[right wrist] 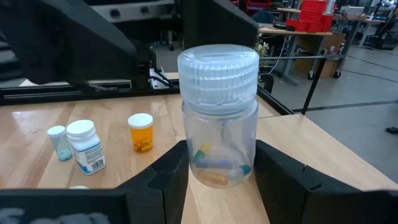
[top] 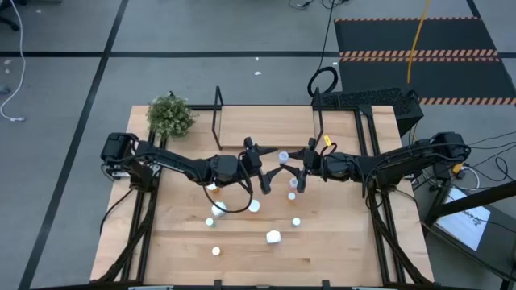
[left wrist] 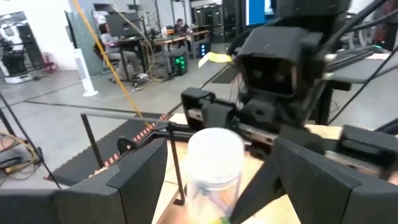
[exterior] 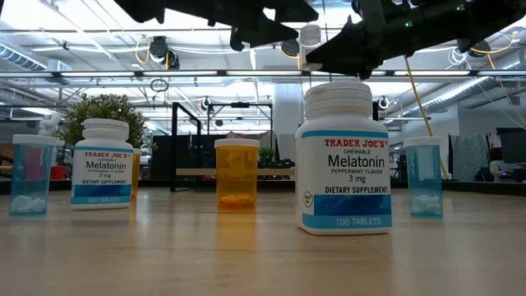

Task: Pick and place medicine bottles onto shelf by color
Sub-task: Put the left transparent pill bottle on the shelf

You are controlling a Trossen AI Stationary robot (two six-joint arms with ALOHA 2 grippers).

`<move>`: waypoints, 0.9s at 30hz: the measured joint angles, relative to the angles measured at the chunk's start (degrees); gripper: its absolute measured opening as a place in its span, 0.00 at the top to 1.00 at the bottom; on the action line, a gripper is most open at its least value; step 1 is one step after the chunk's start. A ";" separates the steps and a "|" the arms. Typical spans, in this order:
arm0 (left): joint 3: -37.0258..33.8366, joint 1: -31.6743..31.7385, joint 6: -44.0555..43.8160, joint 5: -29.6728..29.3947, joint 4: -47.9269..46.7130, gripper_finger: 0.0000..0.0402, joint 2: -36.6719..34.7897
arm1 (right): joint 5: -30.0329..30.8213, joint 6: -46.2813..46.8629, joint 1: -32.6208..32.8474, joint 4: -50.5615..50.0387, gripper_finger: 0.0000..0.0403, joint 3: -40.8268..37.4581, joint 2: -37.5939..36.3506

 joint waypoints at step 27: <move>0.00 2.33 2.38 5.09 2.95 0.64 4.67 | -0.13 -2.46 0.02 0.33 0.60 -0.07 0.00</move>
